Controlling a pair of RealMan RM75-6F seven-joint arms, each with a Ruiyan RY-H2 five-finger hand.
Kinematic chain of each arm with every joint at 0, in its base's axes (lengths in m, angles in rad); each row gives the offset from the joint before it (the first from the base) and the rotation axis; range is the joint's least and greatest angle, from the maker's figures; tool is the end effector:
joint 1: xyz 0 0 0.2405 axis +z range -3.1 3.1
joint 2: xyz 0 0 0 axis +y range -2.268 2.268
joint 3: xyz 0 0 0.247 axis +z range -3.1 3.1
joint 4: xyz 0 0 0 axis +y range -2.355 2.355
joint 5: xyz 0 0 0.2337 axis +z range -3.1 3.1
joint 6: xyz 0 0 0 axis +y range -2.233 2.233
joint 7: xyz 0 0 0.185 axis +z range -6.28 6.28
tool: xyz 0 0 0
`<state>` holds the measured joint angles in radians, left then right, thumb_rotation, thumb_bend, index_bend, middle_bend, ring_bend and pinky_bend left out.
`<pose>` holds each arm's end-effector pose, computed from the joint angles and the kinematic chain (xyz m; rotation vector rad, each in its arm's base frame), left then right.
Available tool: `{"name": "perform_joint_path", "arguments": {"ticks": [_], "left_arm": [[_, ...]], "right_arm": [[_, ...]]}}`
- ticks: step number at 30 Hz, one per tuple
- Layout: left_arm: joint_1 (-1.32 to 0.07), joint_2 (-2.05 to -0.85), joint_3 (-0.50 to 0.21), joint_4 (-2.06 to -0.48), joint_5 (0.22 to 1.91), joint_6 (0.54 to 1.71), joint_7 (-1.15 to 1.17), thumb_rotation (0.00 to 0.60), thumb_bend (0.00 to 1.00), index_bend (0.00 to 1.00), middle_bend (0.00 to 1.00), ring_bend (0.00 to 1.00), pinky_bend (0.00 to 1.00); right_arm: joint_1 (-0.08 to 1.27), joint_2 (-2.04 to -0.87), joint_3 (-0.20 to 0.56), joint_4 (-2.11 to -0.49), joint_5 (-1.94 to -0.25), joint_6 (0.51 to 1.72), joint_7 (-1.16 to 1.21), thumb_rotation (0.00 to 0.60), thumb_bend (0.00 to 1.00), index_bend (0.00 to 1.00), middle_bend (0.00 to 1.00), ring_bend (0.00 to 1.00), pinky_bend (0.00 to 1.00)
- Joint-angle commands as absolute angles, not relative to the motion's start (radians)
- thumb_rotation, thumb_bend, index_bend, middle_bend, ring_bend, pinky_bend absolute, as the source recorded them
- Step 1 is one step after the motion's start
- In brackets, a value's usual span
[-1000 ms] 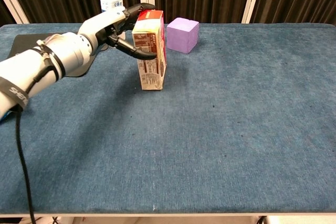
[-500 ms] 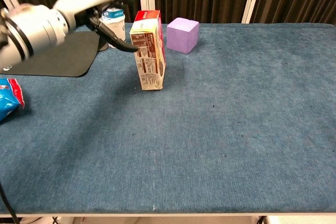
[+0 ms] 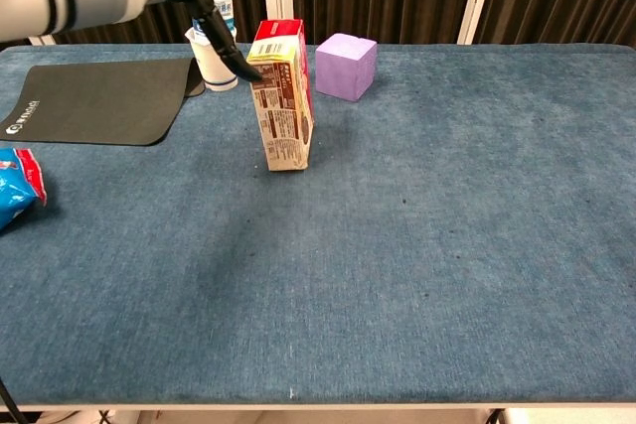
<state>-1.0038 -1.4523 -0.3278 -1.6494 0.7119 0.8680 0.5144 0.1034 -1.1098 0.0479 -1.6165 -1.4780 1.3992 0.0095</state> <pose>-0.0220 0.4132 -0.0305 -1.9065 -1.0250 -0.9852 -0.3179 -0.2280 0.1225 1.4213 -0.9710 0.8605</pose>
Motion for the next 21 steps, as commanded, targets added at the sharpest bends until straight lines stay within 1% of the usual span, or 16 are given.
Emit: {"name": "perform_joint_path", "arguments": {"ticks": [1, 5, 11, 14, 16, 21], "left_arm": [[-1.164, -1.43, -0.326, -1.724, 0.404, 0.906, 0.685, 0.6, 0.11, 0.0, 0.0, 0.0, 0.0], [-1.229, -1.431, -0.334, -1.719, 0.247, 0.908, 0.712, 0.6, 0.1, 0.0, 0.0, 0.0, 0.0], [-1.29, -1.441, -0.316, -1.678, 0.125, 0.897, 0.733, 0.6, 0.1, 0.0, 0.0, 0.0, 0.0], [-1.305, -1.451, -0.313, -1.655, 0.101, 0.894, 0.726, 0.6, 0.1, 0.01, 0.0, 0.0, 0.0], [-1.314, -1.462, -0.307, -1.636, 0.094, 0.897, 0.723, 0.6, 0.1, 0.04, 0.0, 0.0, 0.0], [-1.338, -1.478, -0.272, -1.597, 0.067, 0.892, 0.748, 0.6, 0.11, 0.07, 0.02, 0.0, 0.04]], "right_arm": [[0.1, -1.11, 0.047, -1.608, -1.475, 1.402, 0.019, 0.6, 0.24, 0.0, 0.0, 0.0, 0.0], [0.096, -1.113, 0.045, -1.591, -1.471, 1.4, 0.037, 0.6, 0.24, 0.0, 0.0, 0.0, 0.0], [0.092, -1.118, 0.043, -1.569, -1.469, 1.401, 0.062, 0.6, 0.24, 0.0, 0.0, 0.0, 0.0], [0.091, -1.119, 0.042, -1.561, -1.466, 1.399, 0.071, 0.6, 0.24, 0.0, 0.0, 0.0, 0.0], [0.09, -1.121, 0.042, -1.555, -1.465, 1.397, 0.079, 0.6, 0.24, 0.0, 0.0, 0.0, 0.0], [0.087, -1.122, 0.041, -1.544, -1.461, 1.395, 0.091, 0.6, 0.24, 0.0, 0.0, 0.0, 0.0]]}}
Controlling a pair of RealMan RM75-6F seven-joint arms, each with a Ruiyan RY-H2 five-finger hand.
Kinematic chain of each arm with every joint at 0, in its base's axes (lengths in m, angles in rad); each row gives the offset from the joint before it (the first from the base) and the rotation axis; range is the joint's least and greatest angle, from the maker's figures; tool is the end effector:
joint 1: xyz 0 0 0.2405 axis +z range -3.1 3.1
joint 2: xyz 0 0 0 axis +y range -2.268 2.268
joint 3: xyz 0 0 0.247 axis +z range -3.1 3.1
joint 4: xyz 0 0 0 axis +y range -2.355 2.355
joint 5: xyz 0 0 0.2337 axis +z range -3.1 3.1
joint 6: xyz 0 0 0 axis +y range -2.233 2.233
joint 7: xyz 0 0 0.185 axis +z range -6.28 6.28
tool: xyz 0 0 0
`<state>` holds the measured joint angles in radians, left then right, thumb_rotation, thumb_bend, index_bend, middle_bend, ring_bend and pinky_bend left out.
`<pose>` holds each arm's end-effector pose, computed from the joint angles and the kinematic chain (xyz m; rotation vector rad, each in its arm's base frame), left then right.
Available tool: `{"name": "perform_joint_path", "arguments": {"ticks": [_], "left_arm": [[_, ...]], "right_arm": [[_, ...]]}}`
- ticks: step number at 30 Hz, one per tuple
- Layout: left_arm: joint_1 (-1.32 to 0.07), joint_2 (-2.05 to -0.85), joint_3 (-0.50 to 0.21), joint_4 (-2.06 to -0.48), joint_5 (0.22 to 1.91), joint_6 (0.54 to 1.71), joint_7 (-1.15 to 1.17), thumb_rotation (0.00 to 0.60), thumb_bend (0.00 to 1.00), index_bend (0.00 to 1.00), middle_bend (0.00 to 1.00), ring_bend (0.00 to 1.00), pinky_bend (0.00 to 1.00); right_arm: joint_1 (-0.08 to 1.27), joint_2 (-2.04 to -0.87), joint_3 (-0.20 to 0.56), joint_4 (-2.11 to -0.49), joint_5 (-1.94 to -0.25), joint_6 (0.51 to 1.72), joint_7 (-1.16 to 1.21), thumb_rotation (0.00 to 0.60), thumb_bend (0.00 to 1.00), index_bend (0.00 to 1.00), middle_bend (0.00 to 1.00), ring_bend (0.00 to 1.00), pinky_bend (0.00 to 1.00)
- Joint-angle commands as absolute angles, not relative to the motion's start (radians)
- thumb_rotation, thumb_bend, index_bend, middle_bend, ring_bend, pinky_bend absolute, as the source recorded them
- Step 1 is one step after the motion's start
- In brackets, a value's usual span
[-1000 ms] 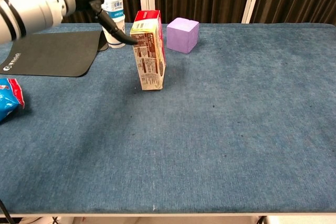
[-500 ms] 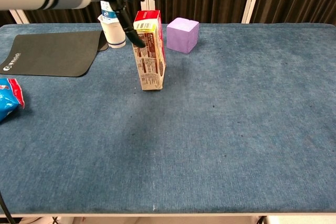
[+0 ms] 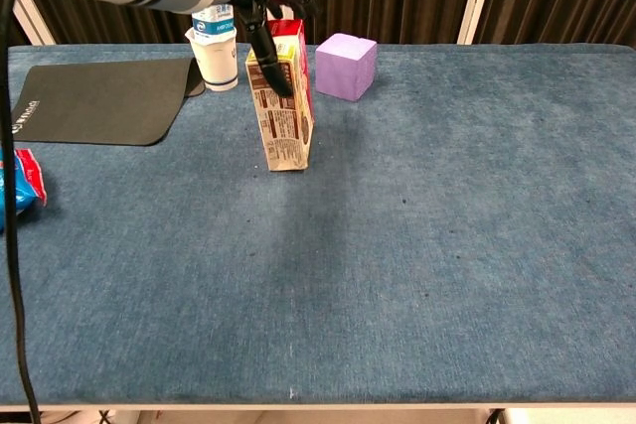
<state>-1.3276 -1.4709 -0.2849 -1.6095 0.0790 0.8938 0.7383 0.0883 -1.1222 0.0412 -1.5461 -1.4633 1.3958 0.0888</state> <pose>0.0090 0.4235 -0.0576 -1.8839 -1.1726 -0.6960 -0.3395 -0.2227 0.1268 1.3829 -1.0094 0.8502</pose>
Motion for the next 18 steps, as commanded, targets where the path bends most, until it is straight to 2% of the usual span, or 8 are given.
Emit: {"name": "perform_joint_path", "arguments": {"ticks": [1, 4, 7, 10, 12, 15, 17, 18], "left_arm": [[-1.339, -1.479, -0.271, -1.593, 0.065, 0.893, 0.746, 0.6, 0.11, 0.07, 0.02, 0.0, 0.04], [-1.339, -1.476, -0.272, -1.585, 0.055, 0.881, 0.732, 0.6, 0.1, 0.12, 0.09, 0.05, 0.09], [-1.341, -1.481, -0.262, -1.569, 0.07, 0.88, 0.73, 0.6, 0.1, 0.22, 0.23, 0.19, 0.19], [-1.325, -1.482, -0.266, -1.566, 0.111, 0.873, 0.694, 0.6, 0.11, 0.36, 0.43, 0.39, 0.33], [-1.3, -1.465, -0.278, -1.584, 0.157, 0.857, 0.646, 0.6, 0.11, 0.39, 0.47, 0.42, 0.38], [-1.232, -1.432, -0.308, -1.625, 0.269, 0.843, 0.532, 0.6, 0.11, 0.39, 0.48, 0.42, 0.39], [-1.166, -1.417, -0.34, -1.648, 0.369, 0.825, 0.414, 0.6, 0.11, 0.39, 0.47, 0.41, 0.36], [-1.145, -1.415, -0.351, -1.652, 0.398, 0.819, 0.375, 0.6, 0.11, 0.39, 0.47, 0.4, 0.31]], "right_arm": [[0.087, -1.122, 0.041, -1.543, -1.46, 1.395, 0.092, 0.6, 0.24, 0.0, 0.0, 0.0, 0.0], [0.087, -1.122, 0.042, -1.541, -1.458, 1.393, 0.093, 0.6, 0.24, 0.0, 0.0, 0.0, 0.0], [0.088, -1.123, 0.042, -1.543, -1.461, 1.392, 0.091, 0.6, 0.24, 0.0, 0.0, 0.0, 0.0], [0.087, -1.121, 0.043, -1.546, -1.461, 1.394, 0.088, 0.6, 0.24, 0.0, 0.0, 0.0, 0.0], [0.086, -1.12, 0.043, -1.548, -1.46, 1.396, 0.087, 0.6, 0.24, 0.0, 0.0, 0.0, 0.0], [0.083, -1.118, 0.042, -1.549, -1.46, 1.399, 0.087, 0.6, 0.24, 0.0, 0.0, 0.0, 0.0], [0.082, -1.119, 0.042, -1.55, -1.461, 1.4, 0.088, 0.6, 0.24, 0.0, 0.0, 0.0, 0.0], [0.083, -1.119, 0.042, -1.55, -1.461, 1.401, 0.088, 0.6, 0.24, 0.0, 0.0, 0.0, 0.0]]}}
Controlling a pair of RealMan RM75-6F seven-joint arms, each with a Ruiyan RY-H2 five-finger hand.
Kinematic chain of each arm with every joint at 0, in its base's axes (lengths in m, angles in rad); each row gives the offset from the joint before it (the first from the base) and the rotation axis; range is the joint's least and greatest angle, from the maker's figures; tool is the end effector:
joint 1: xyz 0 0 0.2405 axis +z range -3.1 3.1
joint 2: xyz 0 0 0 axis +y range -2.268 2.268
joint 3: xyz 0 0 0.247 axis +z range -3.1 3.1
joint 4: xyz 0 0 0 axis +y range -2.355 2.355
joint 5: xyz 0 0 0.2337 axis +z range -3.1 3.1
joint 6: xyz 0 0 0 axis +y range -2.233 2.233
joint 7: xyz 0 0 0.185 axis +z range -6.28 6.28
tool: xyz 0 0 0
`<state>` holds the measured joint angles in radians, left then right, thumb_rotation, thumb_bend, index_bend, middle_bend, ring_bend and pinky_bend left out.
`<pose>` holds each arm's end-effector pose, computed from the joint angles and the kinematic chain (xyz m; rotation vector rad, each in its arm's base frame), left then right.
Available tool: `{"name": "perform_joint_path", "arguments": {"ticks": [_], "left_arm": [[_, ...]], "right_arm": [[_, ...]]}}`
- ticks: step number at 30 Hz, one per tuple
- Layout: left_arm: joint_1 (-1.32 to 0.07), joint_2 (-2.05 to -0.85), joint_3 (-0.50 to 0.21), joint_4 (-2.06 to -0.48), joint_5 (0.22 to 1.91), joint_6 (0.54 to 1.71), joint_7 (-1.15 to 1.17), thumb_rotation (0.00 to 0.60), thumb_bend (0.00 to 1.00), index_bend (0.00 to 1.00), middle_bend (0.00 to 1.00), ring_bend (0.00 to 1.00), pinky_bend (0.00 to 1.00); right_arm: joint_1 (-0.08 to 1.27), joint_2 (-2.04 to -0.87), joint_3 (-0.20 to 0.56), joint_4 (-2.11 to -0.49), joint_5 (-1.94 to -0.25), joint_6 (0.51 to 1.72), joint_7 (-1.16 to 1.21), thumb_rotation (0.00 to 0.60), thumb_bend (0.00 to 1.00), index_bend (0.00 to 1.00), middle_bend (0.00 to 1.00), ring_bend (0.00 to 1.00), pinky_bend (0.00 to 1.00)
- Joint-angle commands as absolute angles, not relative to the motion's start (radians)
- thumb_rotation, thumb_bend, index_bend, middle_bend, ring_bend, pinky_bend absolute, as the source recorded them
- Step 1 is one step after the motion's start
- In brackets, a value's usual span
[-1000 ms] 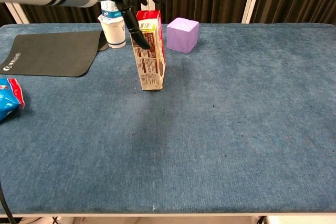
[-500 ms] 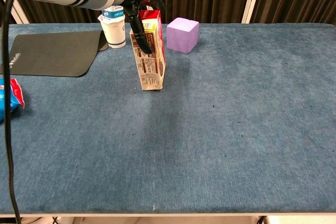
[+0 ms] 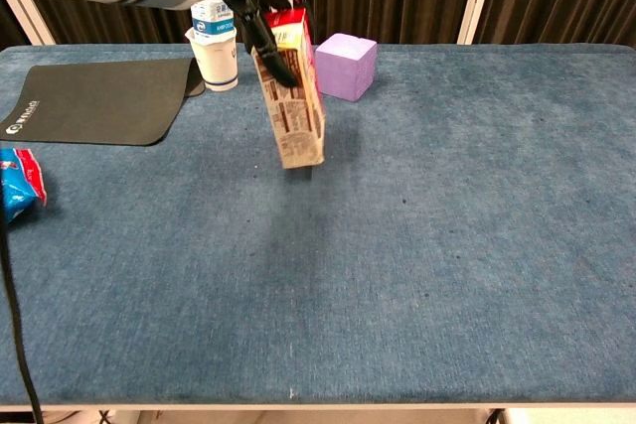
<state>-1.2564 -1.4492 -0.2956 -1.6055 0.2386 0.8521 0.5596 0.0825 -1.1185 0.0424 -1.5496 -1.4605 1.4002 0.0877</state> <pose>0.0036 0.4299 -0.0469 -1.8477 -1.2491 -0.8400 -0.3404 -0.2211 0.1288 1.3747 -1.0086 0.8477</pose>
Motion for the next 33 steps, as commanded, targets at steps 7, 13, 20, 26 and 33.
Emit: {"name": "perform_joint_path", "arguments": {"ticks": [7, 13, 20, 26, 33], "left_arm": [[-0.921, -1.541, -0.427, -1.557, 0.801, 0.766, -0.136, 0.6, 0.11, 0.39, 0.44, 0.32, 0.02], [-0.851, -1.699, -0.369, -1.377, 1.083, 0.827, -0.383, 0.6, 0.1, 0.38, 0.41, 0.28, 0.0], [-0.85, -1.836, -0.296, -1.15, 1.265, 0.892, -0.527, 0.6, 0.1, 0.38, 0.41, 0.28, 0.0], [-0.858, -1.892, -0.27, -1.019, 1.308, 0.904, -0.563, 0.6, 0.1, 0.38, 0.41, 0.27, 0.0], [-0.864, -1.891, -0.245, -0.96, 1.3, 0.856, -0.495, 0.6, 0.08, 0.19, 0.24, 0.11, 0.0]], "right_arm": [[0.083, -1.118, 0.04, -1.563, -1.476, 1.407, 0.077, 0.6, 0.24, 0.0, 0.0, 0.0, 0.0], [0.077, -1.113, 0.039, -1.58, -1.475, 1.417, 0.064, 0.6, 0.24, 0.0, 0.0, 0.0, 0.0], [0.071, -1.107, 0.038, -1.597, -1.469, 1.421, 0.049, 0.6, 0.24, 0.0, 0.0, 0.0, 0.0], [0.064, -1.105, 0.037, -1.601, -1.461, 1.422, 0.046, 0.6, 0.24, 0.0, 0.0, 0.0, 0.0], [0.069, -1.108, 0.04, -1.597, -1.459, 1.413, 0.05, 0.6, 0.24, 0.0, 0.0, 0.0, 0.0]]}}
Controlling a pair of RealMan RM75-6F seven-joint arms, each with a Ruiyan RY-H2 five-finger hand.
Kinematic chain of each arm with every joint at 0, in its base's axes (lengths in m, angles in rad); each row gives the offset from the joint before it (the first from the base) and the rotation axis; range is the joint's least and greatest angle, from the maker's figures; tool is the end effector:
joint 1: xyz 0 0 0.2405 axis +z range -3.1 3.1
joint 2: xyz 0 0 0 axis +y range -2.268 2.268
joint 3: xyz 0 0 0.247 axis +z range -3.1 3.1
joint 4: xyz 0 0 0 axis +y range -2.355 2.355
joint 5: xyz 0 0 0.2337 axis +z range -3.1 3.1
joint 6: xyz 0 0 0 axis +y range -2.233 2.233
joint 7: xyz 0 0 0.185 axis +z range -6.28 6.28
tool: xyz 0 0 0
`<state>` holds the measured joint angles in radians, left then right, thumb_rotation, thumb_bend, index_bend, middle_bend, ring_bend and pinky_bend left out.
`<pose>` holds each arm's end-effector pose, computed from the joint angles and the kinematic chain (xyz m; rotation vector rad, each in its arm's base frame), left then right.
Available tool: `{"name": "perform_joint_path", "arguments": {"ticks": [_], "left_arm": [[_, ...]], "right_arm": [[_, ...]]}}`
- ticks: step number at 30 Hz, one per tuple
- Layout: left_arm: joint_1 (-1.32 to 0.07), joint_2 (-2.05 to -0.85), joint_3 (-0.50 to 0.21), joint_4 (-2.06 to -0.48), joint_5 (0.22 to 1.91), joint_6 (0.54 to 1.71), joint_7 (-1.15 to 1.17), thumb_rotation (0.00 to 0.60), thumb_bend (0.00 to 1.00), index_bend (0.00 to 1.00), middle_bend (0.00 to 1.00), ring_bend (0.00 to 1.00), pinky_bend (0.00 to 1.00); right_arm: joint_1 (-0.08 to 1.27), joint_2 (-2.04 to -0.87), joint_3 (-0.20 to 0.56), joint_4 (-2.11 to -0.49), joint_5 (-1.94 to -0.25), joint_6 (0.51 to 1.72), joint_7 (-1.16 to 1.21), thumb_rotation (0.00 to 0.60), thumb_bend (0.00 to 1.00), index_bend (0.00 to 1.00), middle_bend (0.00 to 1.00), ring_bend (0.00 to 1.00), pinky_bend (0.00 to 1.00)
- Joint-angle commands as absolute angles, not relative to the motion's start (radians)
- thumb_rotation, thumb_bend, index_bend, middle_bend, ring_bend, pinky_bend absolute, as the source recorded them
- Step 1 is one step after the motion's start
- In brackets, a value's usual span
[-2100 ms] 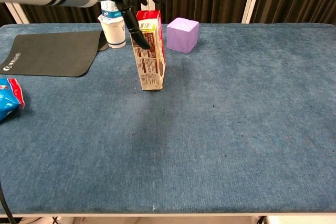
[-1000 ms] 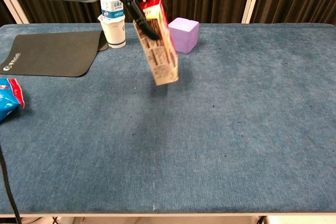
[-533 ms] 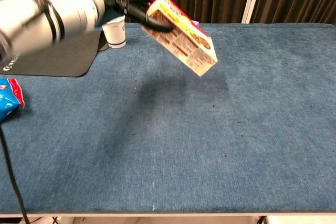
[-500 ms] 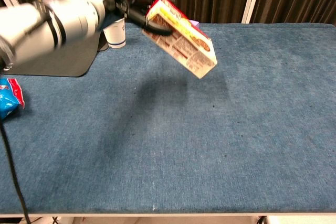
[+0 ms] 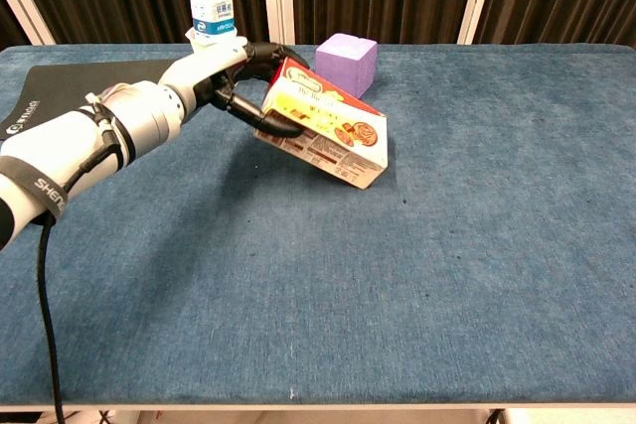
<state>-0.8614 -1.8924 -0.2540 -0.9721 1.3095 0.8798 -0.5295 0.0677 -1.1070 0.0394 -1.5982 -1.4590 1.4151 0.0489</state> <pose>-0.0947 0.4190 -0.1246 -1.6478 -1.5617 -1.4015 -0.3332 -0.2149 0.1284 1.3673 -1.0083 0.8426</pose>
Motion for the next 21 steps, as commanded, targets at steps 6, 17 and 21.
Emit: {"name": "perform_joint_path", "arguments": {"ticks": [6, 17, 21], "left_arm": [[-0.862, -1.861, -0.246, -0.993, 1.261, 0.816, -0.4, 0.6, 0.07, 0.0, 0.07, 0.0, 0.0], [-0.771, -1.599, -0.241, -1.303, 1.198, 0.93, -0.071, 0.6, 0.06, 0.0, 0.0, 0.0, 0.0], [-0.667, -1.459, -0.217, -1.468, 1.178, 1.083, 0.079, 0.6, 0.06, 0.0, 0.01, 0.0, 0.0]], "right_arm": [[0.074, -1.11, 0.041, -1.592, -1.46, 1.406, 0.058, 0.6, 0.24, 0.0, 0.0, 0.0, 0.0], [0.086, -1.09, 0.047, -1.568, -1.464, 1.386, 0.113, 0.6, 0.24, 0.0, 0.0, 0.0, 0.0], [0.085, -1.086, 0.049, -1.549, -1.463, 1.39, 0.148, 0.6, 0.24, 0.0, 0.0, 0.0, 0.0]]}}
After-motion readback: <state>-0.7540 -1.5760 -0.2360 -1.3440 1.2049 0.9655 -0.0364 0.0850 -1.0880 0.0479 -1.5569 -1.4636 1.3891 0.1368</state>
